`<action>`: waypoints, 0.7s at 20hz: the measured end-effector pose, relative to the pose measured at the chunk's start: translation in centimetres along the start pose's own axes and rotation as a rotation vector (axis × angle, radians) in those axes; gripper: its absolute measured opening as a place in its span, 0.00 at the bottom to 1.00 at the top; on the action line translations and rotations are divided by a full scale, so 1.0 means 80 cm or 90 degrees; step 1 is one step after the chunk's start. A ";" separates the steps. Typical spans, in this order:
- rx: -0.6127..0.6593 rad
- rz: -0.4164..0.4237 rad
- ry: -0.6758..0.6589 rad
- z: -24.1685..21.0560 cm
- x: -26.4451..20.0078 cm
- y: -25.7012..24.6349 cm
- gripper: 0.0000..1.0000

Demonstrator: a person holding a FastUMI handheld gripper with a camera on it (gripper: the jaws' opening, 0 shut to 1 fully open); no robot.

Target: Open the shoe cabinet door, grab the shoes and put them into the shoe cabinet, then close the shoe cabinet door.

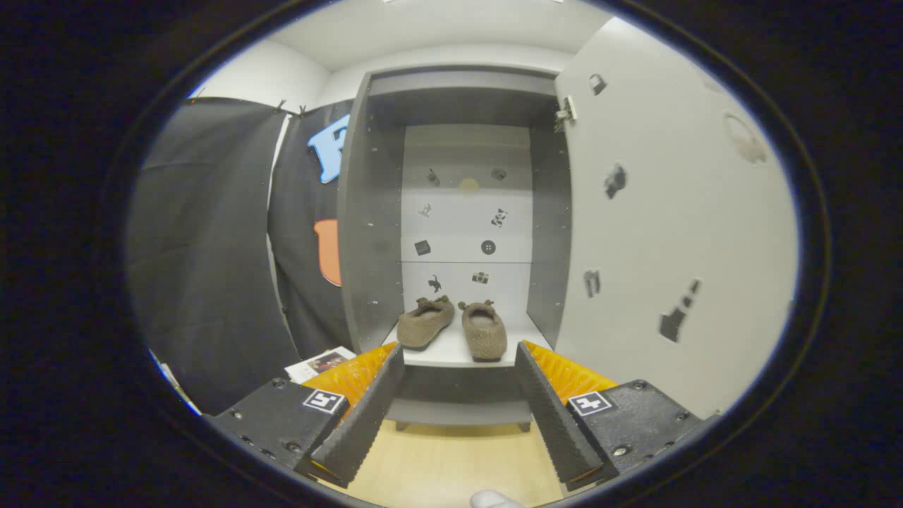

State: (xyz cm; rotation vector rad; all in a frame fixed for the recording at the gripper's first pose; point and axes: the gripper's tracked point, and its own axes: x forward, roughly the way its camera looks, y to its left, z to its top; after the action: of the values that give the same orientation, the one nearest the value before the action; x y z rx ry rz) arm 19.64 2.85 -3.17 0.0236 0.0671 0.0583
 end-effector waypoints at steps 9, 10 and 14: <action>-0.023 -0.068 -0.019 0.018 -0.197 -0.135 1.00; -0.019 -0.082 -0.026 0.020 -0.210 -0.158 1.00; -0.002 -0.121 -0.037 0.025 -0.225 -0.256 1.00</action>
State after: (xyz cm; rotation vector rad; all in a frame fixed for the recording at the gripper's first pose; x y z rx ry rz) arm 3.05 -18.71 -0.54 0.0160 0.0102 -0.1326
